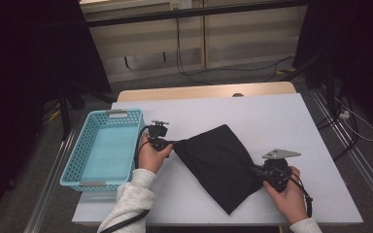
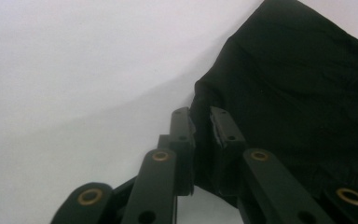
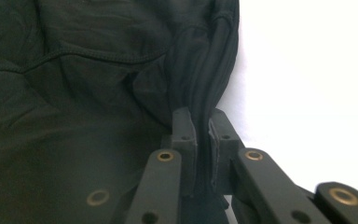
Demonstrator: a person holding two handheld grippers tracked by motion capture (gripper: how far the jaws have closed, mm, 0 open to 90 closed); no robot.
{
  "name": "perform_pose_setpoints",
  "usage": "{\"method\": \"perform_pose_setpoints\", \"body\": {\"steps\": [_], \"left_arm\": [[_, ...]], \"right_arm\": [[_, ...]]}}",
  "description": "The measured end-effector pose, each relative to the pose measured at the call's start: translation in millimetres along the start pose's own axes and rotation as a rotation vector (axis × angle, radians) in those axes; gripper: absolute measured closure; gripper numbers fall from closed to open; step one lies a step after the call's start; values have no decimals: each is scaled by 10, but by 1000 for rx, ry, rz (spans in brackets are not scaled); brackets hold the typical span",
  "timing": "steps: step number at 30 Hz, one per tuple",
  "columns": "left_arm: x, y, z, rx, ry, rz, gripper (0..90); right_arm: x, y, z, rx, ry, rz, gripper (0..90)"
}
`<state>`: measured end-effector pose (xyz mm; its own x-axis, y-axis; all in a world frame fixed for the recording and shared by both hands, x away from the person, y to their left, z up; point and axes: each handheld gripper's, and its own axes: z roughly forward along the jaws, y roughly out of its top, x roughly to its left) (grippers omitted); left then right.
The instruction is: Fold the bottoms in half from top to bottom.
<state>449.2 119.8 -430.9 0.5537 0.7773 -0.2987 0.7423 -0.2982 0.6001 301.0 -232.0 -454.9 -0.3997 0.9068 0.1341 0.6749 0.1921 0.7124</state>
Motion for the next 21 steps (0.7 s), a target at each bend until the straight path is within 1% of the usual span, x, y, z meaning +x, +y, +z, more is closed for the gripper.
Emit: {"method": "perform_pose_setpoints", "body": {"steps": [1, 2, 3, 4, 7, 9, 11, 12, 14, 16, 17, 18, 19, 20, 21], "left_arm": [[1, -1, 4, -3, 5, 5, 763], [4, -4, 13, -13, 14, 12, 712], [7, -7, 20, -14, 14, 7, 646], [11, -12, 27, -18, 13, 7, 610], [5, -30, 55, -23, 37, 3, 446], [8, -38, 66, -34, 55, 13, 388], [11, -48, 83, -37, 78, 8, 321], [12, -51, 88, -32, 79, 14, 300], [12, -66, 113, -23, 87, 28, 294], [8, -81, 137, -22, 86, 26, 278], [4, -88, 152, -10, 79, 28, 281], [-6, -99, 168, -12, 71, 27, 307], [-15, -102, 173, -14, 74, 26, 306], [-35, -105, 178, -16, 77, 10, 309], [-57, -101, 180, -8, 68, 4, 342]], "right_arm": [[-14, -1, -5, 2, 5, 7, 835], [-20, -1, -9, 4, 10, 16, 835], [-29, -5, -16, 4, 5, 20, 835], [-32, -10, -17, 4, 6, 21, 835], [-33, -18, -24, 4, 2, 32, 835], [-41, -25, -30, 3, -4, 32, 835], [-44, -34, -44, 5, -9, 30, 834], [-46, -38, -49, 5, -10, 31, 834], [-55, -47, -55, 4, -6, 34, 834], [-59, -53, -56, 2, -5, 35, 833], [-57, -58, -56, 0, -5, 34, 833], [-53, -61, -57, -1, -6, 33, 833], [-49, -64, -58, -3, -8, 34, 833], [-45, -65, -59, -3, -9, 36, 833], [-42, -68, -60, -4, -7, 39, 833]]}}
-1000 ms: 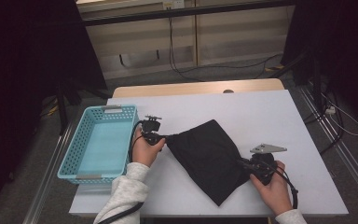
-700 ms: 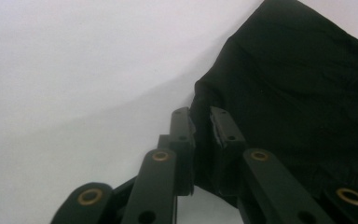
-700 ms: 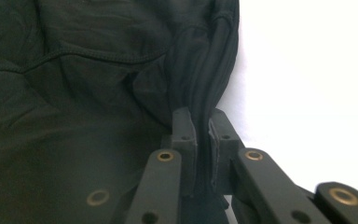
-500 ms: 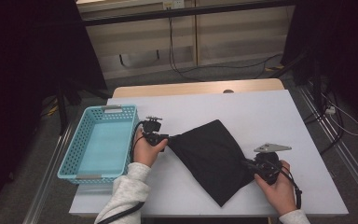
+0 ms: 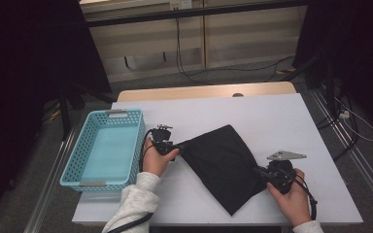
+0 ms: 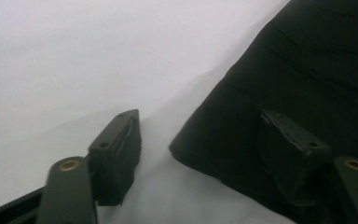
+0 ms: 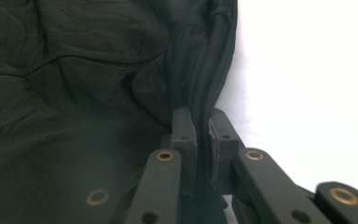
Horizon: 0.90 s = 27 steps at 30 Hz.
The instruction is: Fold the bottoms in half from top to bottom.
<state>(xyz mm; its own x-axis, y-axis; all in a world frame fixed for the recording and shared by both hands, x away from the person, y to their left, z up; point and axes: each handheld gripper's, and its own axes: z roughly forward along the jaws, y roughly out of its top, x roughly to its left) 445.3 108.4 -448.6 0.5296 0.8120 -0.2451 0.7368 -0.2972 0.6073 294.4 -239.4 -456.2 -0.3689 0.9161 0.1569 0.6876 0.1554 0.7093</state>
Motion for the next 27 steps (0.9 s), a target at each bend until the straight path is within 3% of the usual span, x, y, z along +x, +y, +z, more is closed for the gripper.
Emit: {"method": "perform_pose_setpoints", "body": {"steps": [2, 4, 6, 10, 11, 14, 27], "left_arm": [[-50, 12, 1, 35, -55, -10, 472], [-99, 19, 13, 47, -33, 7, 519], [-122, 27, 26, 79, -70, -12, 645], [-148, 58, 33, 115, -57, -2, 792], [-162, 101, 23, 164, -52, -2, 808], [-192, 169, -10, 219, -20, 17, 825], [-198, 487, -272, 343, 22, 73, 837]], "right_arm": [[2, -2, 1, -1, 2, 4, 832], [2, -1, 6, -1, 5, 7, 832], [3, 1, 8, -1, 5, 6, 833], [1, -2, 8, -2, 9, 10, 833], [-1, -3, 6, -3, 10, 10, 833], [-6, -6, 1, -4, 16, 14, 833], [77, 45, -63, -15, 41, 6, 836]]}}
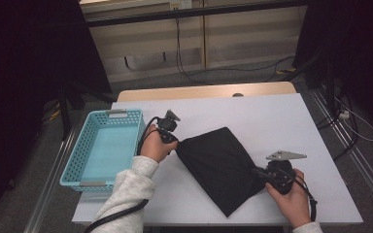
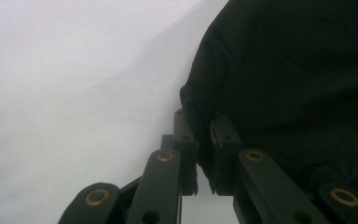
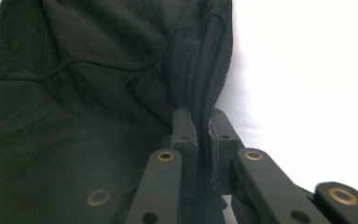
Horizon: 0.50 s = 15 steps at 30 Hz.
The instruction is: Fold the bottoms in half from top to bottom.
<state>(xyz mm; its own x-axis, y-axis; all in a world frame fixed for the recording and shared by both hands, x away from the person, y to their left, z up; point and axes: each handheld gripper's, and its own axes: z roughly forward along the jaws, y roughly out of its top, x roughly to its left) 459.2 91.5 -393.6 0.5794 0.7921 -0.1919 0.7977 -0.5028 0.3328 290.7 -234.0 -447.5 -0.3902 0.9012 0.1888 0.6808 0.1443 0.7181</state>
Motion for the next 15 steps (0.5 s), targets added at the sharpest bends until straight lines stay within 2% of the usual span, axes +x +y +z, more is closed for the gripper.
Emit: {"method": "perform_pose_setpoints", "body": {"steps": [9, 15], "left_arm": [[-16, 58, -231, -12, 12, 18, 838], [-4, 77, -341, -3, 26, 27, 838]], "right_arm": [[52, 47, -64, -35, 19, 1, 837], [108, 73, -72, -51, 33, -5, 837]]}}
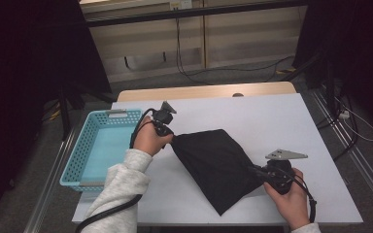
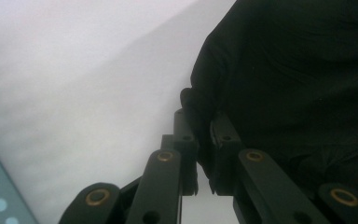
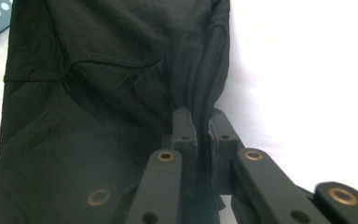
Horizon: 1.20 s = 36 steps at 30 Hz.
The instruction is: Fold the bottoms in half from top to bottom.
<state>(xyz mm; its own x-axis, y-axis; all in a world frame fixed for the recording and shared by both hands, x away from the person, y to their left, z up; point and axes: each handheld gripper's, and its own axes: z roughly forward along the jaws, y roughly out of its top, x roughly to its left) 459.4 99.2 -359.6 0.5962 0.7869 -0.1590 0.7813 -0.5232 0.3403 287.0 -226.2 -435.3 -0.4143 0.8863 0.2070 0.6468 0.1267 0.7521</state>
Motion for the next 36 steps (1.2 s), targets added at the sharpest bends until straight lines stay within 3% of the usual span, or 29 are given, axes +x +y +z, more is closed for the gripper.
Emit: {"method": "perform_pose_setpoints", "body": {"steps": [16, 27, 36], "left_arm": [[74, 44, -299, 20, 29, 17, 838], [118, 113, -416, 82, 60, 19, 838], [142, 177, -569, 107, 57, 6, 839]], "right_arm": [[165, 77, 35, -46, 6, -34, 837], [286, 104, 86, -54, 22, -54, 837], [335, 136, 98, -73, 33, -58, 837]]}}
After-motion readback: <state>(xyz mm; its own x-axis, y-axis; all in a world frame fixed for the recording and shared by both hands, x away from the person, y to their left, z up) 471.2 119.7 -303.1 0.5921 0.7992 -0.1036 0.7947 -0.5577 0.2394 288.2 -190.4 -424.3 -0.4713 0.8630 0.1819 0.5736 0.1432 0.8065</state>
